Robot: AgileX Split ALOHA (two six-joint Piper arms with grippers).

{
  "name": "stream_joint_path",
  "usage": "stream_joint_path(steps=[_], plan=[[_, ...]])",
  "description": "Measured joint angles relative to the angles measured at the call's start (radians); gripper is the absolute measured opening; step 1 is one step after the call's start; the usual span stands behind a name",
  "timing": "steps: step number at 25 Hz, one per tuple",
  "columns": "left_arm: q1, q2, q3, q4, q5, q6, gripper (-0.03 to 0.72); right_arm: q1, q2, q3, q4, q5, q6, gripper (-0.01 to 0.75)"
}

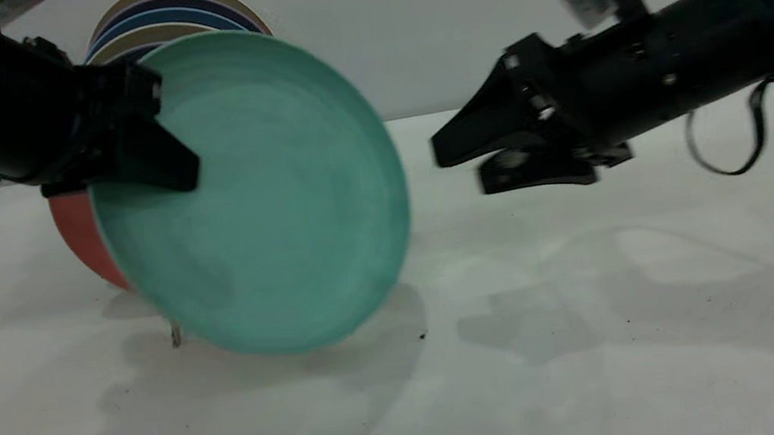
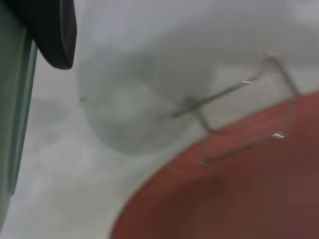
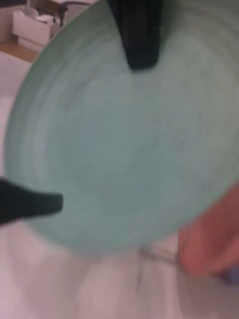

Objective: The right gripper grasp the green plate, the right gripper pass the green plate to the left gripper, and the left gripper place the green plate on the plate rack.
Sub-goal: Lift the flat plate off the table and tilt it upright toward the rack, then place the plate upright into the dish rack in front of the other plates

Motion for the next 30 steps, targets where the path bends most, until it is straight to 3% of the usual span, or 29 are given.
stream_joint_path(steps=[2, 5, 12, 17, 22, 30], plan=[[0.000, 0.000, 0.000, 0.098, -0.014, 0.008, 0.132, -0.046, 0.000, 0.000, -0.036, 0.000, 0.025, 0.707], [0.000, 0.000, -0.011, 0.270, 0.006, 0.009, 0.132, -0.106, 0.000, 0.000, -0.116, -0.004, 0.067, 0.710], [0.000, 0.000, -0.156, 0.769, 0.250, 0.032, 0.132, -0.188, -0.002, 0.000, -0.281, -0.031, 0.128, 0.602], [0.000, 0.000, -0.285, 1.005, 0.283, 0.047, 0.132, -0.203, -0.002, 0.000, -0.299, -0.057, 0.131, 0.580], [0.000, 0.000, -0.364, 1.060, 0.254, 0.169, 0.132, -0.203, -0.002, 0.000, -0.300, -0.114, 0.131, 0.579], [0.000, 0.000, -0.384, 0.893, 0.241, 0.407, 0.132, -0.203, -0.002, 0.000, -0.300, -0.125, 0.131, 0.579]])
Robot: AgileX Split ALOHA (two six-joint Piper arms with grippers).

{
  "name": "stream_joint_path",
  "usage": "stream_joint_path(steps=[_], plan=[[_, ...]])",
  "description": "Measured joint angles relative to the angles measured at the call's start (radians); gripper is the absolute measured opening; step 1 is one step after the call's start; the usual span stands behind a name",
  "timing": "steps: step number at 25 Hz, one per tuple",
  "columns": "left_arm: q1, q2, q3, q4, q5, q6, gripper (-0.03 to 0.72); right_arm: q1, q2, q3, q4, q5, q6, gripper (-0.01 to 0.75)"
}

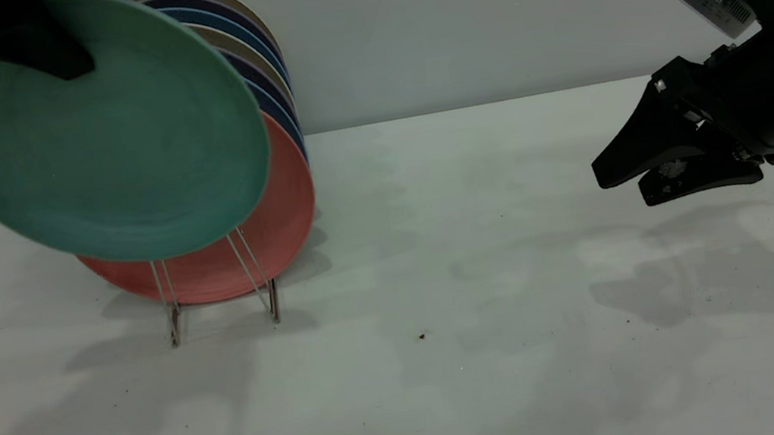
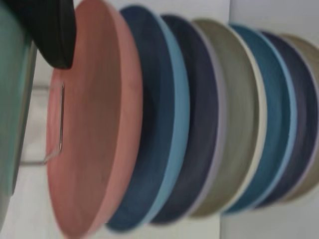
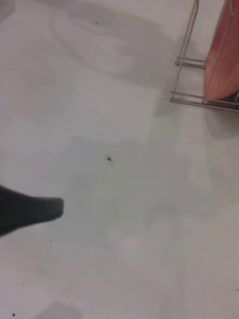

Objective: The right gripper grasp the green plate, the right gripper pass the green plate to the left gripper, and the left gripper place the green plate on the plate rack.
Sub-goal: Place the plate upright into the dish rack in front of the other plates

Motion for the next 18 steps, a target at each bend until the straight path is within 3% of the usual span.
stream_joint_path(steps=[18], plan=[[0.000, 0.000, 0.000, -0.093, -0.047, 0.046, 0.132, 0.000, 0.000, 0.000, -0.031, -0.012, 0.000, 0.579]])
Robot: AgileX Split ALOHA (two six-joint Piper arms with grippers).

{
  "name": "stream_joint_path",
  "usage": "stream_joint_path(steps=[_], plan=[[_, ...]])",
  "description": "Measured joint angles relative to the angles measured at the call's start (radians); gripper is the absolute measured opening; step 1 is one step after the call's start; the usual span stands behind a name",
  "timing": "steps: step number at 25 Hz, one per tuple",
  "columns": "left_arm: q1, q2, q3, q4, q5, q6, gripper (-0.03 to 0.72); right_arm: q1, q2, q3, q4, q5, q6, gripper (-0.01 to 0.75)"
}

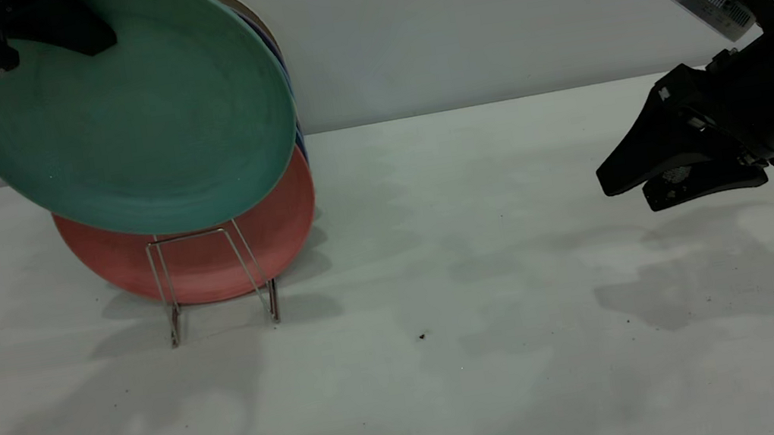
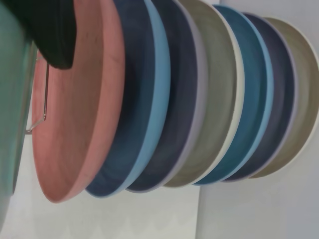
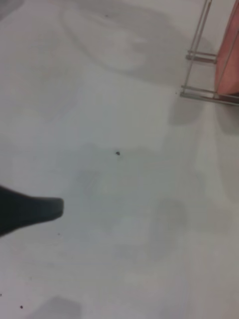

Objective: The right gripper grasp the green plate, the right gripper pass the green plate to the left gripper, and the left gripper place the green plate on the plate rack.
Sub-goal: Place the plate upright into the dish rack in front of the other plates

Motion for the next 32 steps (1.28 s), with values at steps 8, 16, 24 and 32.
stream_joint_path(steps=[8, 16, 24, 32], plan=[[0.000, 0.000, 0.000, 0.000, -0.035, -0.014, 0.132, 0.000, 0.000, 0.000, 0.000, -0.007, 0.000, 0.579], [0.000, 0.033, 0.000, 0.000, -0.053, -0.023, 0.132, 0.000, 0.000, 0.000, -0.001, -0.007, 0.000, 0.579], [0.000, 0.054, 0.000, 0.001, -0.055, -0.024, 0.132, 0.000, 0.000, 0.000, -0.010, -0.007, 0.001, 0.578], [0.001, 0.117, 0.000, 0.049, -0.065, -0.027, 0.132, 0.000, 0.000, 0.000, -0.013, -0.007, 0.001, 0.578]])
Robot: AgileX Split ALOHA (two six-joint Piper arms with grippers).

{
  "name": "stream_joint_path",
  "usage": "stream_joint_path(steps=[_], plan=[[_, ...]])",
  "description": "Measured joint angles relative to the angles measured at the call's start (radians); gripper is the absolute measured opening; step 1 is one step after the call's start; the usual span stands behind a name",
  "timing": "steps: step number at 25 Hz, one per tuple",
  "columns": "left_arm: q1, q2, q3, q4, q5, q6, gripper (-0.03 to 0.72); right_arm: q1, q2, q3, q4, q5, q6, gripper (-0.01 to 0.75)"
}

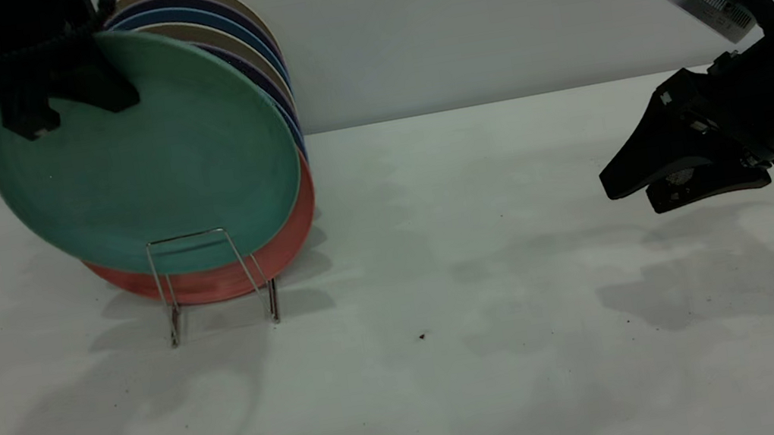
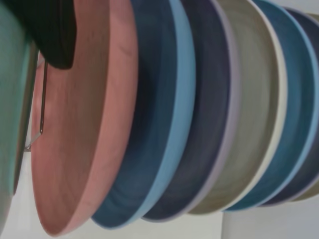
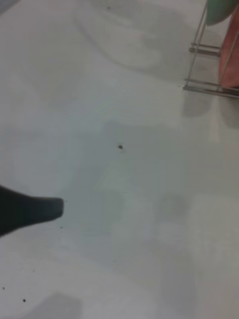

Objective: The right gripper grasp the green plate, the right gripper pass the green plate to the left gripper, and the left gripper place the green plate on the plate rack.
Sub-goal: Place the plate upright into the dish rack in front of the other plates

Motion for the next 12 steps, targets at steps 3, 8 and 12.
stream_joint_path(steps=[3, 8, 12], plan=[[0.000, 0.014, -0.001, 0.000, -0.007, 0.000, 0.132, 0.000, 0.000, 0.000, 0.000, 0.000, 0.000, 0.578], [0.000, 0.046, -0.001, 0.000, -0.020, -0.014, 0.132, 0.000, 0.000, 0.000, -0.001, 0.000, 0.000, 0.578], [0.000, 0.063, -0.001, 0.000, -0.029, -0.023, 0.132, 0.000, 0.000, 0.000, -0.001, 0.000, 0.000, 0.578]])
